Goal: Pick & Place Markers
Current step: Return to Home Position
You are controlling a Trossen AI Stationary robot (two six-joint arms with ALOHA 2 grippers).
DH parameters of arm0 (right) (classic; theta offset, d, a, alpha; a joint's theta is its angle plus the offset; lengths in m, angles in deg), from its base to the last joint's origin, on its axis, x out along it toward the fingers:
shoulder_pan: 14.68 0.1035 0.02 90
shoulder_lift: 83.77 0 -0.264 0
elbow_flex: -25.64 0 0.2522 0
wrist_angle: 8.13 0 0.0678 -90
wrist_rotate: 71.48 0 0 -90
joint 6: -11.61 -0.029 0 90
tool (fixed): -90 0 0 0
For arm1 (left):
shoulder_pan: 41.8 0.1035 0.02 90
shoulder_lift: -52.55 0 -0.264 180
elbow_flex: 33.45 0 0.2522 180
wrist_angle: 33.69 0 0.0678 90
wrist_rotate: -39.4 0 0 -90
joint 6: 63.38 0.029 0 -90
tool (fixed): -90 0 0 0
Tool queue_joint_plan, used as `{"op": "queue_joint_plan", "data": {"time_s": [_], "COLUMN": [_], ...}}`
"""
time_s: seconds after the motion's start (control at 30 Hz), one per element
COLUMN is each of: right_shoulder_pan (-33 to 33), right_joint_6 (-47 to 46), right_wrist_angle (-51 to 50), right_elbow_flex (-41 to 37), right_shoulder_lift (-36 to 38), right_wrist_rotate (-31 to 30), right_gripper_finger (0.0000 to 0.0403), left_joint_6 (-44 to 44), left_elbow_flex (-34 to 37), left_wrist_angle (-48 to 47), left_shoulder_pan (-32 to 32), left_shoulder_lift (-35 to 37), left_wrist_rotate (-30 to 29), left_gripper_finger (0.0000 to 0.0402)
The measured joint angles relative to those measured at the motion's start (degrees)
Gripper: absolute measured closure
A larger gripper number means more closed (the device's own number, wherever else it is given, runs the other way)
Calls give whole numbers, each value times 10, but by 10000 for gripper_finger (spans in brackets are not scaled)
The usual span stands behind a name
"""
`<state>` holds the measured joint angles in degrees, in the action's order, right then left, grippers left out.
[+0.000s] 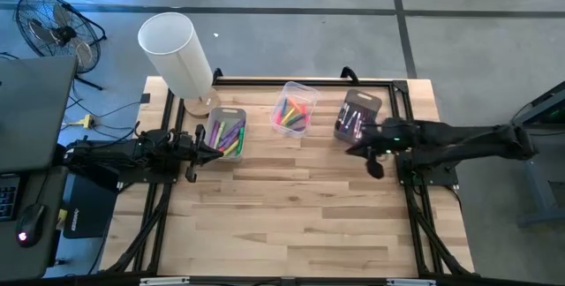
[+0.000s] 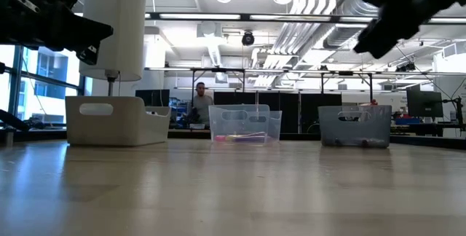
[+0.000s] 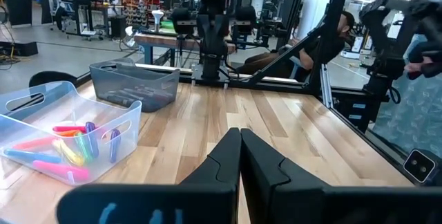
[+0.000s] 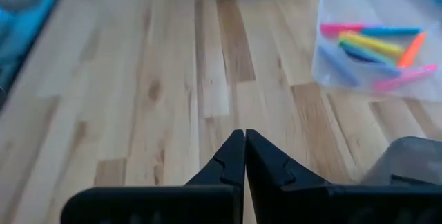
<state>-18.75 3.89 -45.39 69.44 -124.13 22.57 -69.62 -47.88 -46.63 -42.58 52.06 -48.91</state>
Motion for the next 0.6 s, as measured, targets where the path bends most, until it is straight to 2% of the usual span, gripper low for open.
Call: {"op": "queue_joint_plan", "data": {"time_s": [0.23, 0.43, 0.47, 0.6], "right_shoulder_pan": [0, 0, 0, 0], "right_joint_6": [-15, -14, -14, -13], "right_wrist_angle": [40, 80, 94, 176], "right_elbow_flex": [-96, -161, -175, -221], "right_shoulder_lift": [224, 381, 402, 390], "right_wrist_rotate": [0, 5, 6, 38], "right_gripper_finger": [402, 402, 402, 402], "left_joint_6": [0, 0, 0, 0], "left_elbow_flex": [0, 0, 0, 0], "left_wrist_angle": [0, 0, 0, 0], "left_shoulder_pan": [0, 0, 0, 0], "left_shoulder_lift": [0, 0, 0, -3], "left_wrist_rotate": [0, 0, 0, 0], "left_gripper_finger": [400, 400, 400, 400]}}
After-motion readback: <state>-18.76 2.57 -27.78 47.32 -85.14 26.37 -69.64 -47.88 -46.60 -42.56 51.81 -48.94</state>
